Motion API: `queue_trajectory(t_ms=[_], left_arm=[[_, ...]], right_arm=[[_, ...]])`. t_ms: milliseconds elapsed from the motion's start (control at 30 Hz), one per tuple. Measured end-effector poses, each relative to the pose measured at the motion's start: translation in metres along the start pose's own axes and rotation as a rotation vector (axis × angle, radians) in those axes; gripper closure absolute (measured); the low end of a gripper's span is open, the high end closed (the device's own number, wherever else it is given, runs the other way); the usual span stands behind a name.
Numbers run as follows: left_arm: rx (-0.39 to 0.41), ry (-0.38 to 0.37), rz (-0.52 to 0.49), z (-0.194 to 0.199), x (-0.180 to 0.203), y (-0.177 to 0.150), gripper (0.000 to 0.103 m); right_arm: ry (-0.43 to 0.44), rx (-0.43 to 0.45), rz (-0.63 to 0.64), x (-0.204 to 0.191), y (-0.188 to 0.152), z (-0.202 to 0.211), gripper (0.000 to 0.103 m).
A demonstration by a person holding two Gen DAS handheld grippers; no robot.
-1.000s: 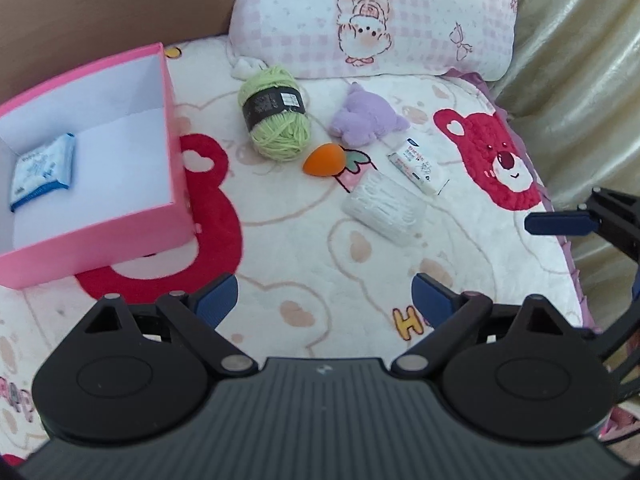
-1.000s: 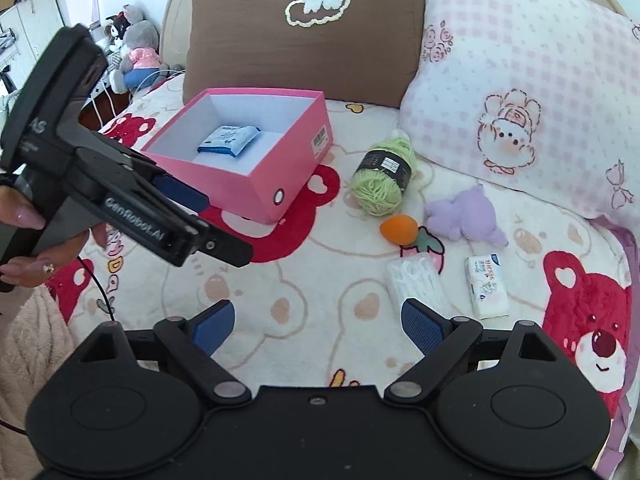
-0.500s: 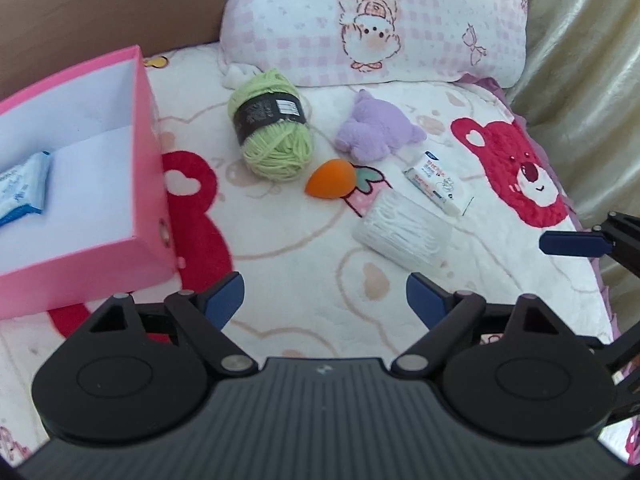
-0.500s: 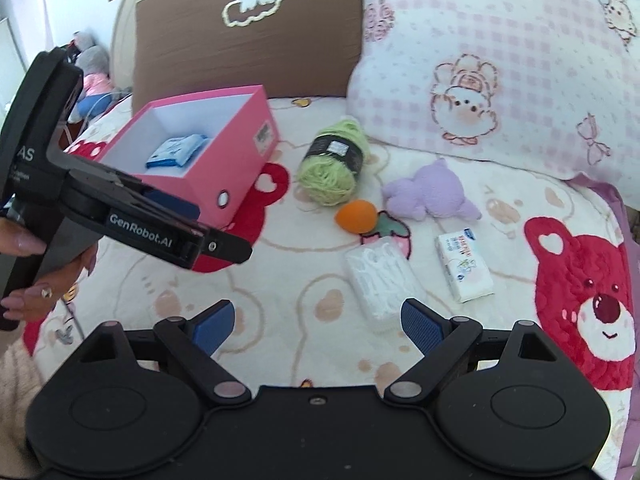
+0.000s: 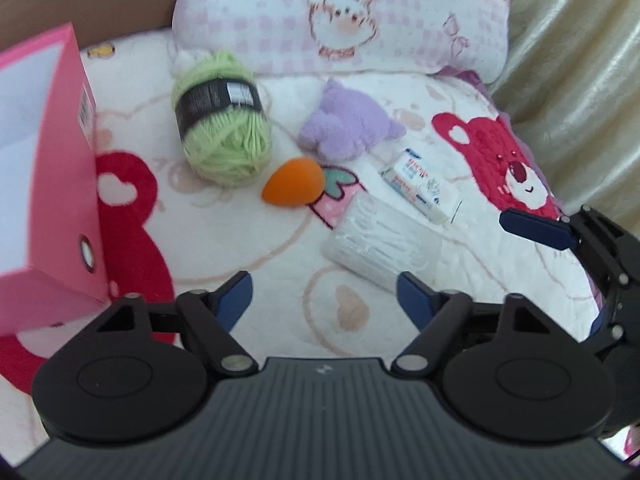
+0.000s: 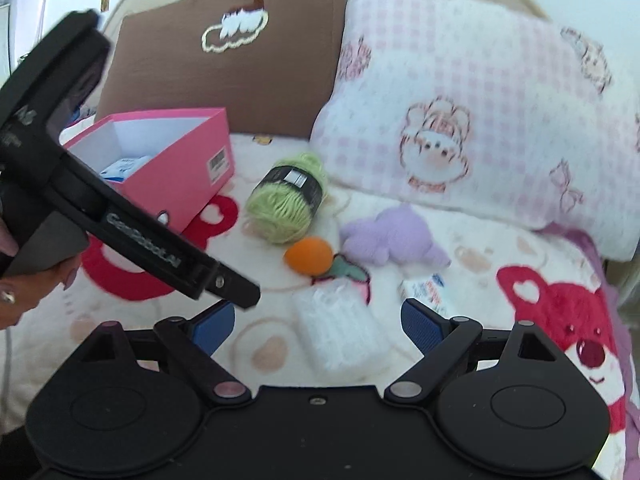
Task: Organize objects
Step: 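Move the left tool toward the clear cotton-swab box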
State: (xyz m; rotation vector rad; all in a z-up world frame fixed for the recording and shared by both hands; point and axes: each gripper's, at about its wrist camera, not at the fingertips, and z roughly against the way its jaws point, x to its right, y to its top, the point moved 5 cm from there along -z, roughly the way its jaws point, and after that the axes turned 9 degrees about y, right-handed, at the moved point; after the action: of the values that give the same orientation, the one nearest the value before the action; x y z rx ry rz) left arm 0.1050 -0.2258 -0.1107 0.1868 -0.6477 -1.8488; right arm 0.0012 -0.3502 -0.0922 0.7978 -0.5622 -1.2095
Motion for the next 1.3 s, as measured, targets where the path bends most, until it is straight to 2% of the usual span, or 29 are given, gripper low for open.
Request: queue_trajectory(t_ms=[233,433,533,633,733,767,867,1033,1167,1300], left_arm=[[0.01,-0.043,0.047,-0.027,0.002,0.004,0.032],[0.019,-0.058,0.045,-0.051,0.008,0.016,0.034],[0.023,-0.044,0.043,-0.064,0.01,0.02,0.035],[0.03,-0.068,0.062,-0.071,0.011,0.022,0.037],[0.039,-0.103,0.073,-0.073,0.012,0.022,0.046],[0.039,-0.114,0.074,-0.073,0.013,0.022,0.05],[-0.002,-0.148,0.073,-0.073,0.019,0.02,0.053],[-0.024,-0.127,0.027,-0.065,0.028,0.012,0.053],[-0.103,-0.158,0.079,-0.06,0.025,-0.001,0.054],[-0.147,-0.183,0.13,-0.056,0.022,-0.009,0.053]], right_arm=[[-0.002,-0.054,-0.017,0.013,-0.019,-0.024,0.01],[0.009,-0.127,-0.135,0.032,-0.029,-0.043,0.011],[0.045,-0.138,-0.223,0.04,-0.033,-0.048,0.013],[0.068,-0.148,-0.264,0.042,-0.037,-0.054,0.016],[0.072,-0.143,-0.28,0.041,-0.039,-0.056,0.019],[0.064,-0.136,-0.283,0.041,-0.039,-0.057,0.026],[0.041,-0.116,-0.29,0.044,-0.038,-0.058,0.028],[0.046,-0.109,-0.298,0.048,-0.042,-0.056,0.029],[0.059,-0.099,-0.28,0.045,-0.042,-0.052,0.027],[0.086,-0.098,-0.231,0.039,-0.043,-0.049,0.021]])
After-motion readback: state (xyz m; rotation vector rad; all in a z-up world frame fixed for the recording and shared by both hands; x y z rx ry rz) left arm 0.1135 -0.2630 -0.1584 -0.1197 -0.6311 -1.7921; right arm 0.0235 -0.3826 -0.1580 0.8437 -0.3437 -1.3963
